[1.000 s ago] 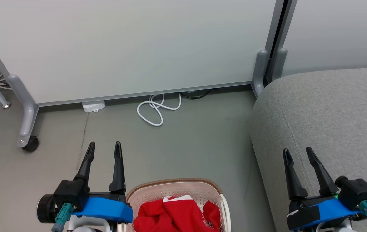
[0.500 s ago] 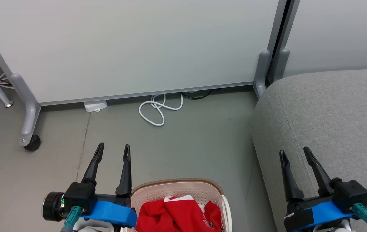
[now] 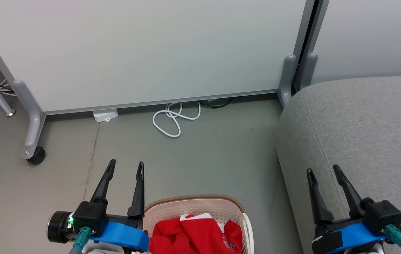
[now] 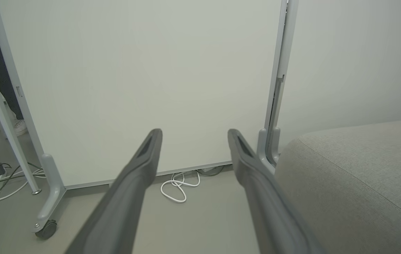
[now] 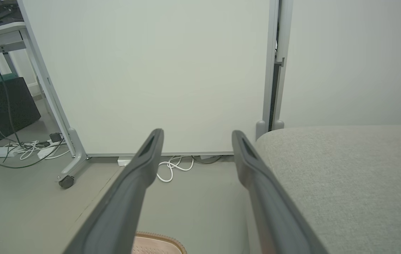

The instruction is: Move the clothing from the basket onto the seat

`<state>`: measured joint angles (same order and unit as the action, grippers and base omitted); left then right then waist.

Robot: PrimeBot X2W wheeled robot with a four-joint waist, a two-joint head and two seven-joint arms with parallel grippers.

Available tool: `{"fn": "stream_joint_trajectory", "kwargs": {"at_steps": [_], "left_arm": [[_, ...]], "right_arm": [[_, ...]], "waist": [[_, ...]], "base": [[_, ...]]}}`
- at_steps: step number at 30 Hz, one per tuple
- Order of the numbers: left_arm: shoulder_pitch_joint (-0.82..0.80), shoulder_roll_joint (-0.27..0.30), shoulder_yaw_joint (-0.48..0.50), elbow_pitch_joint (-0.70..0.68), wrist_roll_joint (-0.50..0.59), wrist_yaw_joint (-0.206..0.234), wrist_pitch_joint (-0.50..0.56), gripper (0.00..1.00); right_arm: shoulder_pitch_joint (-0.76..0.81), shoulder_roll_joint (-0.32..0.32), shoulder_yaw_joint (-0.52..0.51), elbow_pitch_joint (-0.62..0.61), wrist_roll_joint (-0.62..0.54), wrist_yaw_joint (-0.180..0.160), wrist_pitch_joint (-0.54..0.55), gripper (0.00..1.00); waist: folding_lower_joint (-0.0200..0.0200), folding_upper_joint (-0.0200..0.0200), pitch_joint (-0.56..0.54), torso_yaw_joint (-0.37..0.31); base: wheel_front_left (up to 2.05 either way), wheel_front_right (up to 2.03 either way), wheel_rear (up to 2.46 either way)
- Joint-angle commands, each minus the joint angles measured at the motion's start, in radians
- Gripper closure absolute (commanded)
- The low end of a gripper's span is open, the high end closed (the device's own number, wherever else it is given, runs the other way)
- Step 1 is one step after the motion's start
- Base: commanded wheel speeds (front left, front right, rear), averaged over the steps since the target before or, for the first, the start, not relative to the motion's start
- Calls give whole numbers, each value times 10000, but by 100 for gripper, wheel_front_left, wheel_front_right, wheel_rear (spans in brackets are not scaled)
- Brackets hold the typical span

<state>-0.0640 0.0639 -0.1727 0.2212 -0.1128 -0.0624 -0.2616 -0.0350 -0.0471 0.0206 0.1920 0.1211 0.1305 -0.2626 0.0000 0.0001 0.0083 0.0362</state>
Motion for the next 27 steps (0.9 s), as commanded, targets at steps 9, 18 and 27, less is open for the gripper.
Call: {"fn": "stream_joint_trajectory", "kwargs": {"at_steps": [9,18,27], "left_arm": [[-101,-60,136,109,95,-118,-52,0],[-124,-103,195,170,177,-150,-52,0],[-222,-120,151,287,236,-230,-51,0]], "right_arm": [[-5,-59,-74,184,198,4,-35,0],[-28,-59,-43,240,201,4,-35,0],[-80,-59,-10,199,176,4,-35,0]], "waist": [[0,-1,51,9],[0,-1,53,-10],[0,-1,145,-31]], "base": [[0,0,0],[0,0,0],[0,0,0]]}}
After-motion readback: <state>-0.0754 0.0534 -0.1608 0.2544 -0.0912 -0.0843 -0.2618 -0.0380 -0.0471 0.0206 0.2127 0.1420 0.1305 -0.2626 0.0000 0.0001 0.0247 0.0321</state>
